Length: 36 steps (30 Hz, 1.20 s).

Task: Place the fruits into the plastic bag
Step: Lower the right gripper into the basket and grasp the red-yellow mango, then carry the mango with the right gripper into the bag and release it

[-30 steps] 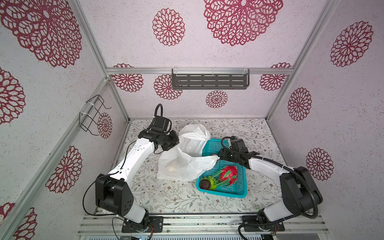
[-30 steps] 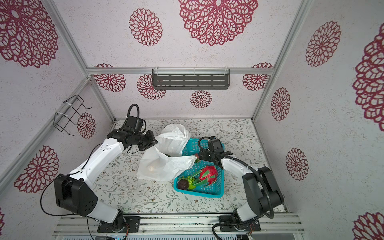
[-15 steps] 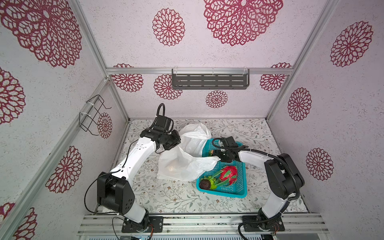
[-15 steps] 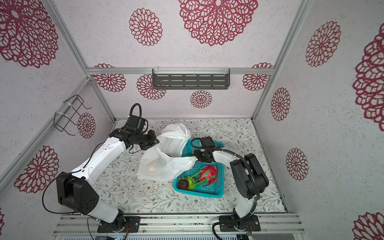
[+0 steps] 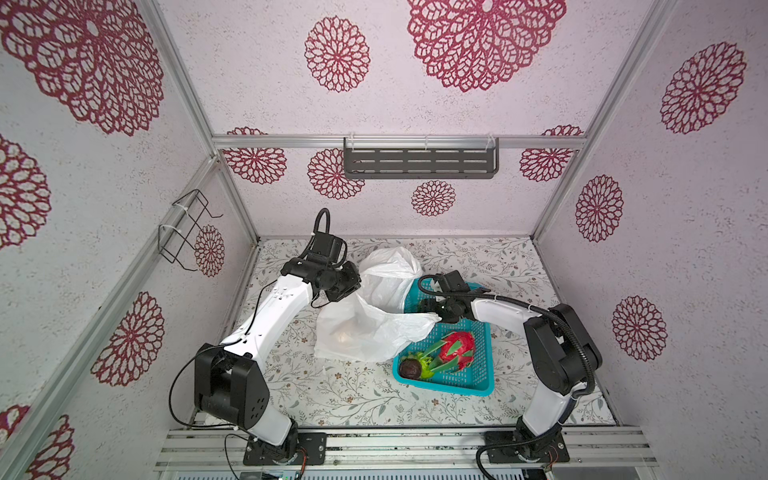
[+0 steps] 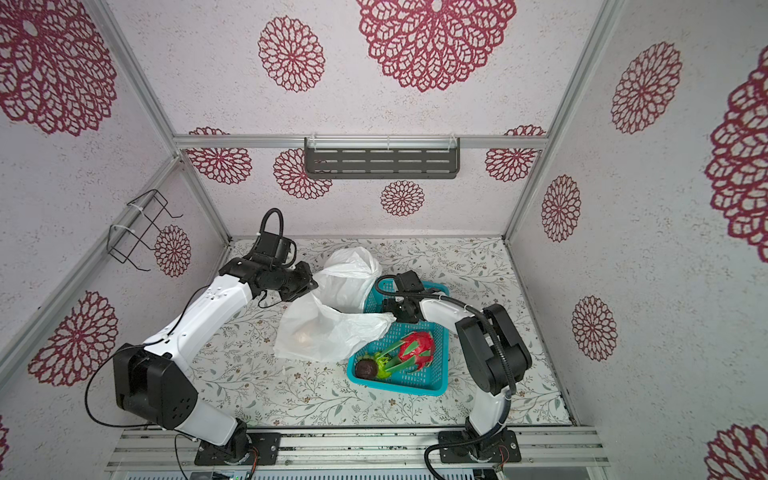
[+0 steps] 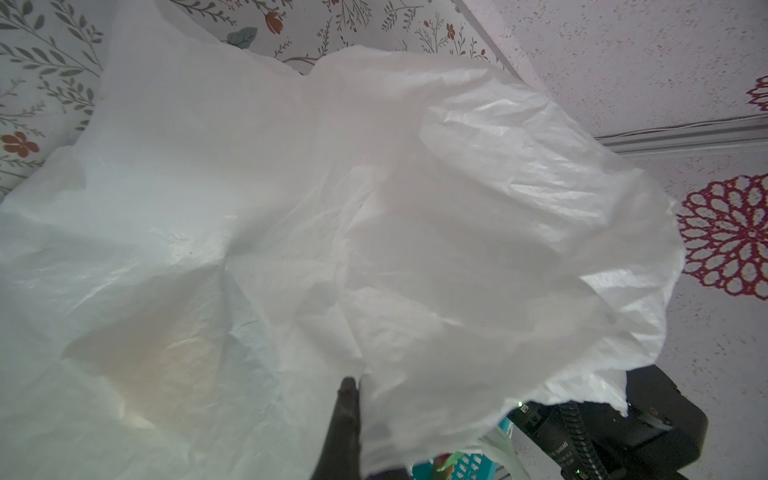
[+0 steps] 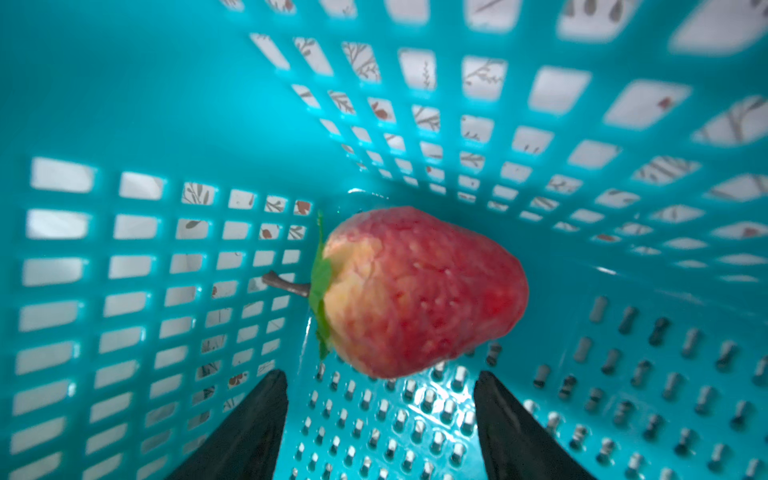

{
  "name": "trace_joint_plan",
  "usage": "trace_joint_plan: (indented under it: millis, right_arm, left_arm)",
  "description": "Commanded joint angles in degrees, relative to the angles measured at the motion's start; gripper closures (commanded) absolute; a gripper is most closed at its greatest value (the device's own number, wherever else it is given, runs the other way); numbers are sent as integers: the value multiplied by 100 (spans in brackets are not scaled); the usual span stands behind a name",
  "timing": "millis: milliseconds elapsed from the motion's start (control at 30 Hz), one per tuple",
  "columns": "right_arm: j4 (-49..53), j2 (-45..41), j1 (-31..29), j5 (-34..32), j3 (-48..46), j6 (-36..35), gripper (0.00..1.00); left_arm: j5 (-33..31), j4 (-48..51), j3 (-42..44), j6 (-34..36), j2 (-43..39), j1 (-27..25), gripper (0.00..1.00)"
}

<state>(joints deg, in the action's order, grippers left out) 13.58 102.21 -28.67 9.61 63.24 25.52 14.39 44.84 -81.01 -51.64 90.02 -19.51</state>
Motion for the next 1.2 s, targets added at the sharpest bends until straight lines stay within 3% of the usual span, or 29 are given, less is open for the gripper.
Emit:
trace_joint_plan:
  millis: [0,367,633,800,967,1167]
  right_arm:
    - [39,22,-2,-162,166,-88,28]
    - [396,414,1,-1445,830,-54,19]
    - [315,685,-1,-1458,1002,64,21]
    - [161,738,-3,-1343,884,222,28]
    - [8,559,6,-1327,692,244,49]
    - [-127,-61,161,-1308,265,326,65]
  left_arm:
    - [-61,-44,16,48,-125,-31,100]
    - [-95,71,-110,108,-137,-27,100]
    - [-77,89,-168,144,-105,-27,100]
    - [-70,105,-195,154,-73,-27,100]
    - [-45,105,-186,146,-55,-27,100]
    - [-25,65,-196,128,-46,-27,100]
